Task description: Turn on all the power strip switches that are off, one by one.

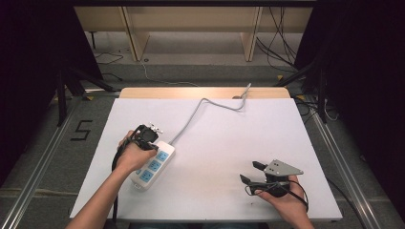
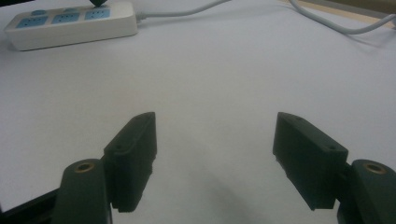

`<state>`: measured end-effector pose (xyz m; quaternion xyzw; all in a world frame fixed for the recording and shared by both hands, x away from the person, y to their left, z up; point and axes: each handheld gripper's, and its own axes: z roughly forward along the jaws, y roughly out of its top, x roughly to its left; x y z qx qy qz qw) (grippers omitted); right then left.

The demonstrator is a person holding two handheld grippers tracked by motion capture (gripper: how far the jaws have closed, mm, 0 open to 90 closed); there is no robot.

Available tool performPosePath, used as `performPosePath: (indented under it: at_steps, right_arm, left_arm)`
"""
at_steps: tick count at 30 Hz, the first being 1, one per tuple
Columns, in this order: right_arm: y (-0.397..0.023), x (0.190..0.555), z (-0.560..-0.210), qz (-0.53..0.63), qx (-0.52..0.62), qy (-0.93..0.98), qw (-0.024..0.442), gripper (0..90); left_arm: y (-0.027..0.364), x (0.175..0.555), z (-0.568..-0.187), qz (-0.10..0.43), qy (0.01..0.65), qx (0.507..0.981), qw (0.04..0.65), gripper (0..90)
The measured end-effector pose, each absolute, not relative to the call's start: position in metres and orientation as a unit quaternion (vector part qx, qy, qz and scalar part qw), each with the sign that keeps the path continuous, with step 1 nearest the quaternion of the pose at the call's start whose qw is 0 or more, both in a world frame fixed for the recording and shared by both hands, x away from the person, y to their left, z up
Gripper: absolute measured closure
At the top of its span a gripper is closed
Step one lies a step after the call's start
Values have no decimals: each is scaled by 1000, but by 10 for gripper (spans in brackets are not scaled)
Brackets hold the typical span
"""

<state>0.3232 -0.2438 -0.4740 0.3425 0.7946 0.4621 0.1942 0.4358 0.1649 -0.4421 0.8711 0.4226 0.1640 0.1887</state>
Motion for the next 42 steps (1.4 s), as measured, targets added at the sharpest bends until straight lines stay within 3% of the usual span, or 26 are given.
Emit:
performPosePath:
  at_steps: [42]
  right_arm:
    - [-244, 323, -474, 462, 342, 794, 195, 315]
  left_arm:
    - [170, 436, -442, 149, 425, 869, 204, 897]
